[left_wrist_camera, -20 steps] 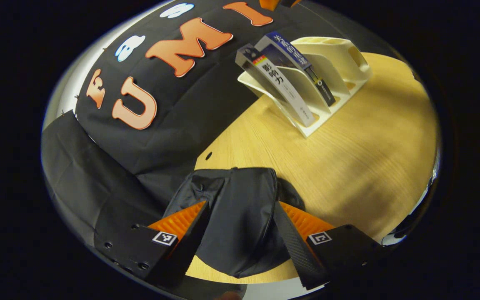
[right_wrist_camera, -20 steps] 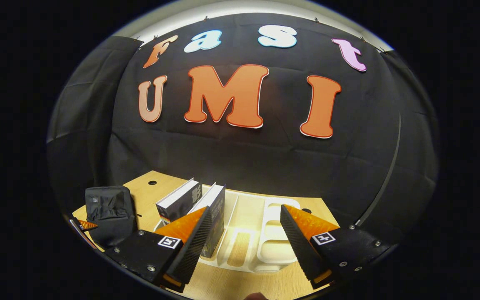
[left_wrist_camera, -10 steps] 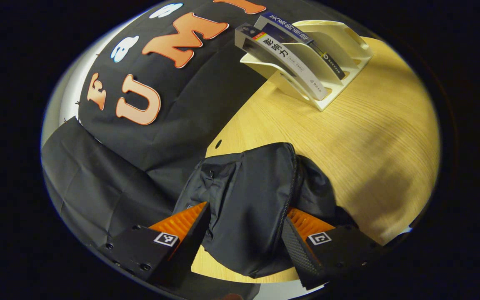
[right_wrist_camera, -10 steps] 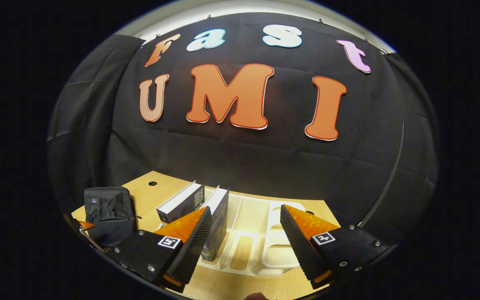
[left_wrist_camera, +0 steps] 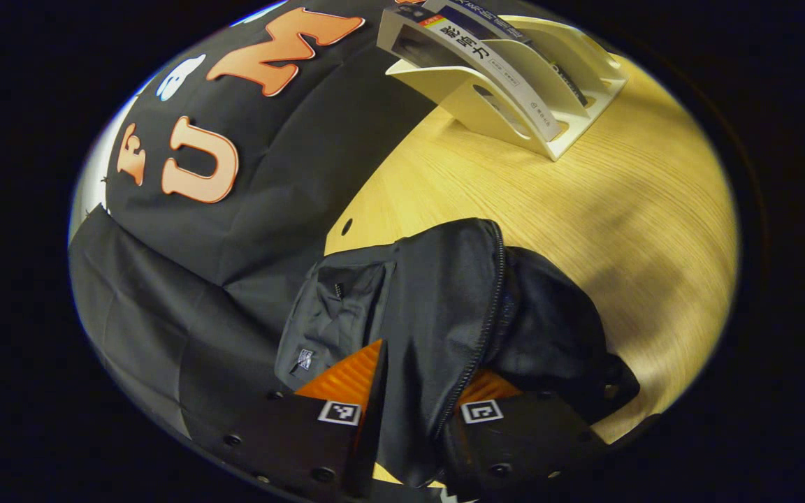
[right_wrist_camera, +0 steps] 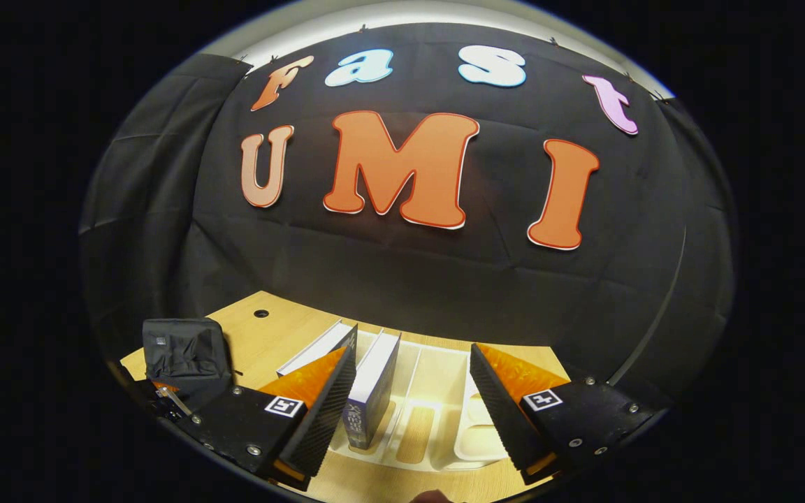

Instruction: Open the schoolbag, grab two books from the bookshelf and put them into the schoolbag.

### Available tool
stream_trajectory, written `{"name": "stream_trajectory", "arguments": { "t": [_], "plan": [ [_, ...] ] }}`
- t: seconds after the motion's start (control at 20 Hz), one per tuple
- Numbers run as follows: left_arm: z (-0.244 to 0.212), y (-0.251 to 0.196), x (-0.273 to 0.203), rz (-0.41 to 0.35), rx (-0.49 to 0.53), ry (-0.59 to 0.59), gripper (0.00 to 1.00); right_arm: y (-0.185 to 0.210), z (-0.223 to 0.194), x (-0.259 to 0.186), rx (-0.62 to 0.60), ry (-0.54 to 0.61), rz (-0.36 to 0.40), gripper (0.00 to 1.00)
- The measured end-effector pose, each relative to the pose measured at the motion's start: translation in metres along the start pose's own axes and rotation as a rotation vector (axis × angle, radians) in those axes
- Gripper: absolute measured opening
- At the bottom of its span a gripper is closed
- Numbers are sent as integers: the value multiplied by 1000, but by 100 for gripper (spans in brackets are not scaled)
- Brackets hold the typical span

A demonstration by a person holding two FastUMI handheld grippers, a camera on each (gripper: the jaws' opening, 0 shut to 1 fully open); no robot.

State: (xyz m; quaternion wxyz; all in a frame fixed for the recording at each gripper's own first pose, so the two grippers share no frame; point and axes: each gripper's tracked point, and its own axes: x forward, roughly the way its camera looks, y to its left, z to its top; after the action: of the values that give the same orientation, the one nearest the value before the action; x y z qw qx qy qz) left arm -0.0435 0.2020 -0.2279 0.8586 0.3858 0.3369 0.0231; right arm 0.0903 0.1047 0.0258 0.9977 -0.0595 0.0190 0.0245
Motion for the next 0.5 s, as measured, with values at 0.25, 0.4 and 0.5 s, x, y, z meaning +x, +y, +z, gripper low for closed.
{"name": "stream_trajectory", "arguments": {
  "t": [0.25, 0.4, 0.5],
  "plan": [
    [5, 8, 1, -128, -21, 18, 10, 17, 3, 12, -15, 53, 12, 98],
    [10, 22, -1, -197, -30, 23, 9, 28, 6, 20, -24, 80, 16, 98],
    [14, 30, -4, -253, -33, 28, 8, 34, 9, 24, -37, 97, 24, 98]
  ]
}}
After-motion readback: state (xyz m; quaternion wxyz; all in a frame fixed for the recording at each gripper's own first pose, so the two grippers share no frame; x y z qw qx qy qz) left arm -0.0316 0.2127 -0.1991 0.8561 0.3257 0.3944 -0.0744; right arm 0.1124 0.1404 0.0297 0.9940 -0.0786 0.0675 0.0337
